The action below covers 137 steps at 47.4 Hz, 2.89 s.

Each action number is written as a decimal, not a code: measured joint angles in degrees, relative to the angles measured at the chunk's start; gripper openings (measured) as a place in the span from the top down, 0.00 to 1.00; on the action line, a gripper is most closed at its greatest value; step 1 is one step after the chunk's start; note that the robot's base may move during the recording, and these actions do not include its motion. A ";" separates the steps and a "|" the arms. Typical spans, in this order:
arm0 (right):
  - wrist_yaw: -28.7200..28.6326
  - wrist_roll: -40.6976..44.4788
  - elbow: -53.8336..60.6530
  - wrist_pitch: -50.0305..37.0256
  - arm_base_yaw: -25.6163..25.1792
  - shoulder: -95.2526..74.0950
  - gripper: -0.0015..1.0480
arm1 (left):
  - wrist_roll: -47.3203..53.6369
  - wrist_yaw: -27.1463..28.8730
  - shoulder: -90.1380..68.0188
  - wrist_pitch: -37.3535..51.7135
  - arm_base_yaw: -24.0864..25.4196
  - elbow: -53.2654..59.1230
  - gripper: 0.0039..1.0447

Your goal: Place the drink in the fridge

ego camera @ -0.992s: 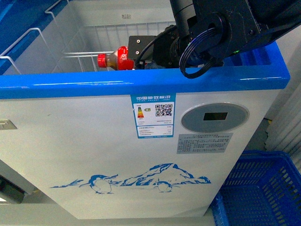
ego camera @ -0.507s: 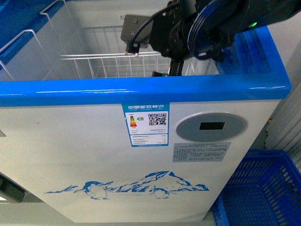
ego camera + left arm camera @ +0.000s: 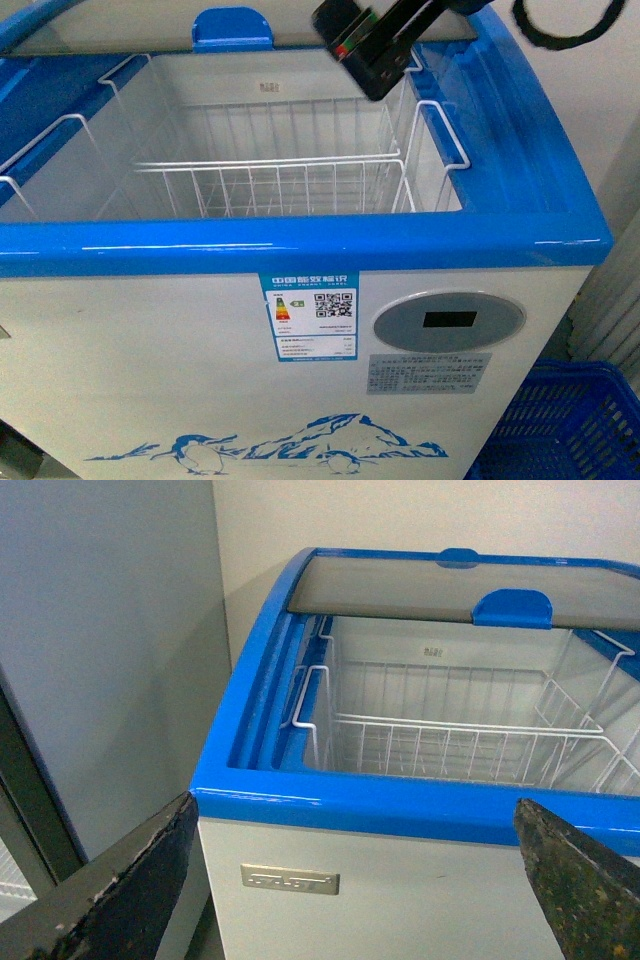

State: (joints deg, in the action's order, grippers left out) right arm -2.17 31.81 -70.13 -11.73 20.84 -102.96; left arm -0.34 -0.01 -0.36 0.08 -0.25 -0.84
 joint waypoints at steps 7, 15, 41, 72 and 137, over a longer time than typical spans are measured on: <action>11.13 -14.10 6.47 2.95 -4.31 13.35 0.07 | 0.00 0.00 0.00 0.00 0.00 0.00 0.08; 17.79 -28.57 15.15 16.37 -4.61 31.52 0.07 | 0.02 0.00 0.02 0.00 0.00 0.00 0.08; 45.33 -50.80 38.18 43.93 18.45 73.02 0.07 | 0.09 -0.04 0.02 0.00 0.00 0.00 0.08; 12.11 -32.11 65.11 11.50 -10.25 97.61 0.97 | 0.09 0.00 0.04 0.00 0.00 0.00 0.08; 2.19 -31.95 68.08 11.85 -20.76 102.64 0.07 | 0.09 0.00 0.04 0.00 0.00 0.00 0.08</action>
State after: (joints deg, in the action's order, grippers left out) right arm 0.01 -0.14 -2.04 0.12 0.08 -0.32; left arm -0.25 -0.01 -0.32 0.08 -0.25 -0.84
